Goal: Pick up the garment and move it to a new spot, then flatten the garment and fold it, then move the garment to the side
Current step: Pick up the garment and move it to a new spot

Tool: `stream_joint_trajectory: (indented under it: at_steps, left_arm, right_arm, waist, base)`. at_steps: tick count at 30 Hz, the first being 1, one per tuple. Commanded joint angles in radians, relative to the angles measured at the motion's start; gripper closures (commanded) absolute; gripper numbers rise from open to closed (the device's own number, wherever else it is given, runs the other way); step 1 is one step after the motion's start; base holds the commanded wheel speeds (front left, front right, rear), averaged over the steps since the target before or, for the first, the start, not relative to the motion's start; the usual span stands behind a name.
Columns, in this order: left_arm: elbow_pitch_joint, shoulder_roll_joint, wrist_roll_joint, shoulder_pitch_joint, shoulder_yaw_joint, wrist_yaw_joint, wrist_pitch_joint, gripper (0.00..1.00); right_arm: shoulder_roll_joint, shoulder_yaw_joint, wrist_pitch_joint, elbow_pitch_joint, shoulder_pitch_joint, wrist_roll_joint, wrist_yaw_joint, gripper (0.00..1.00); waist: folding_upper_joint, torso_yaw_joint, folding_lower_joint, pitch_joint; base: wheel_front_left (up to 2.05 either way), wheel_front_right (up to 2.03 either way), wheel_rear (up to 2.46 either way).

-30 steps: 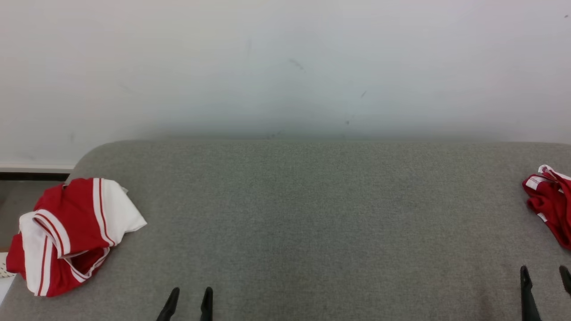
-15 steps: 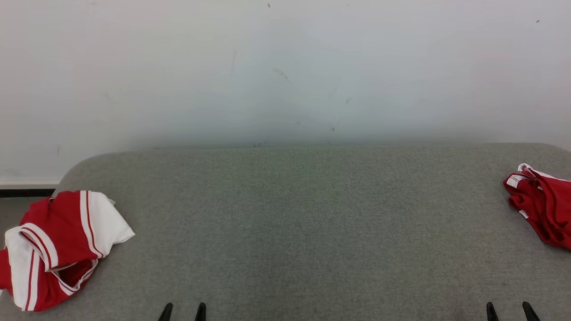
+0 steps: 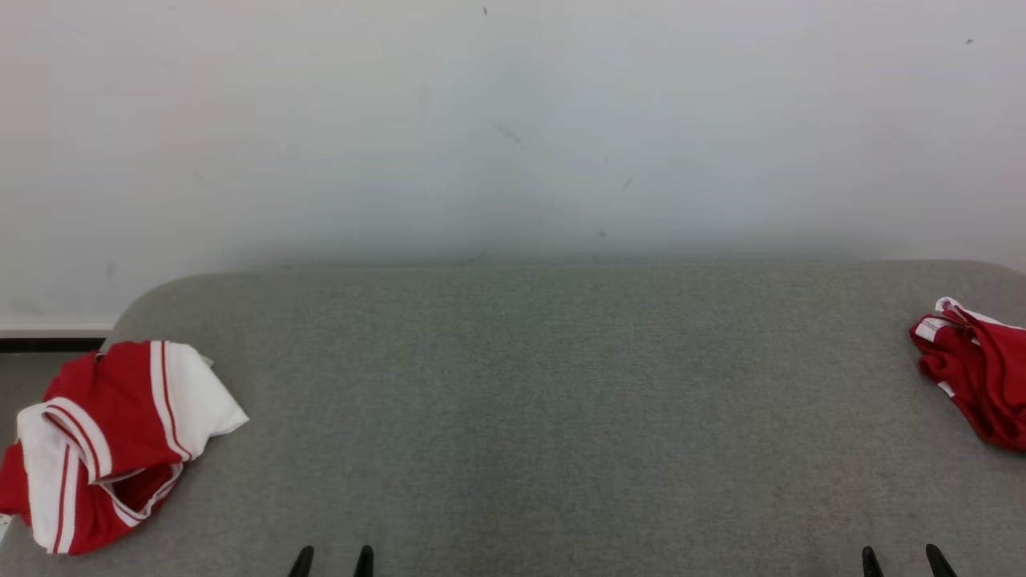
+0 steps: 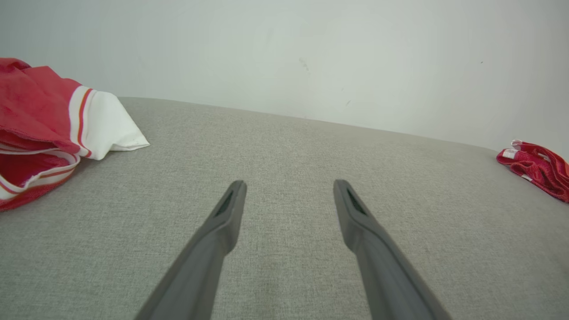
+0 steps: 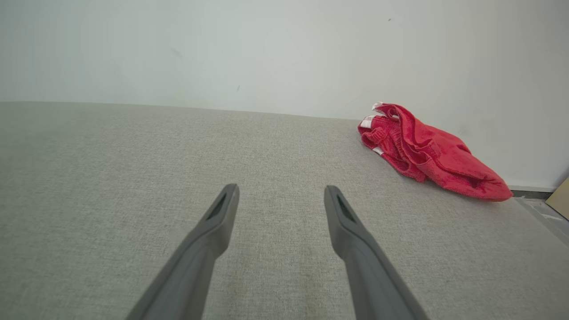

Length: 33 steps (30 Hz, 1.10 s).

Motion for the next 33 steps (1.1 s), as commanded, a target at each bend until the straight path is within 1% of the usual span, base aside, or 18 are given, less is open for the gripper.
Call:
stream_joint_trajectory:
  at_steps: [1, 3, 4, 6, 10, 17, 22, 27, 33]
  left_arm:
    - [0.000, 0.004, -0.004, -0.006, -0.002, 0.002, 0.000, 0.00]
    - [-0.001, 0.004, -0.003, -0.009, -0.005, 0.003, 0.000, 0.00]
    - [-0.001, 0.004, -0.003, -0.009, -0.005, 0.003, 0.000, 0.00]
    - [-0.001, 0.004, -0.002, -0.010, -0.005, 0.004, 0.000, 0.00]
    - [0.000, 0.004, 0.001, -0.004, -0.002, 0.004, 0.000, 0.00]
    - [-0.001, 0.004, 0.003, 0.026, 0.005, 0.006, 0.000, 0.00]
    - [-0.011, 0.004, 0.004, 0.047, 0.022, 0.007, 0.000, 0.00]
    - [-0.021, 0.004, 0.009, 0.057, 0.037, 0.000, 0.000, 0.00]
    - [-0.040, 0.004, -0.008, 0.029, 0.058, 0.004, 0.000, 0.00]
  right_arm:
    - [-0.001, 0.001, -0.003, -0.005, 0.014, 0.016, -0.003, 0.00]
    - [-0.001, 0.000, -0.003, -0.006, 0.018, 0.018, -0.003, 0.00]
    - [-0.001, 0.000, -0.003, -0.006, 0.018, 0.018, -0.003, 0.00]
    - [-0.001, 0.005, -0.003, 0.000, 0.022, 0.020, -0.003, 0.00]
    - [-0.001, 0.020, -0.003, 0.006, 0.024, 0.031, -0.003, 0.00]
    - [-0.001, 0.041, -0.003, 0.011, 0.025, 0.044, -0.003, 0.00]
    - [-0.001, 0.059, -0.003, 0.022, 0.022, 0.056, -0.003, 0.00]
    - [-0.001, 0.068, -0.003, 0.036, 0.008, 0.060, -0.003, 0.00]
    - [-0.001, 0.067, -0.003, 0.034, 0.005, 0.051, -0.003, 0.00]
  waist:
    - [-0.0001, 0.021, 0.0001, 0.000]
    - [-0.0001, 0.044, 0.0001, -0.001]
    - [-0.0001, 0.044, 0.0001, -0.001]
    - [-0.0001, 0.075, 0.0001, -0.003]
    - [-0.0001, 0.156, 0.0001, -0.010]
    - [-0.0001, 0.315, 0.0001, -0.021]
    - [-0.0001, 0.400, 0.0001, -0.022]
    - [-0.0001, 0.431, 0.0001, -0.014]
    - [-0.0001, 0.419, 0.0001, 0.010]
  base:
    - [0.00, 0.00, 0.00]
    - [0.00, 0.00, 0.00]
    - [0.00, 0.00, 0.00]
    - [0.00, 0.00, 0.00]
    - [0.00, 0.00, 0.00]
    - [0.00, 0.00, 0.00]
    - [0.00, 0.00, 0.00]
    - [0.00, 0.00, 0.00]
    - [0.00, 0.00, 0.00]
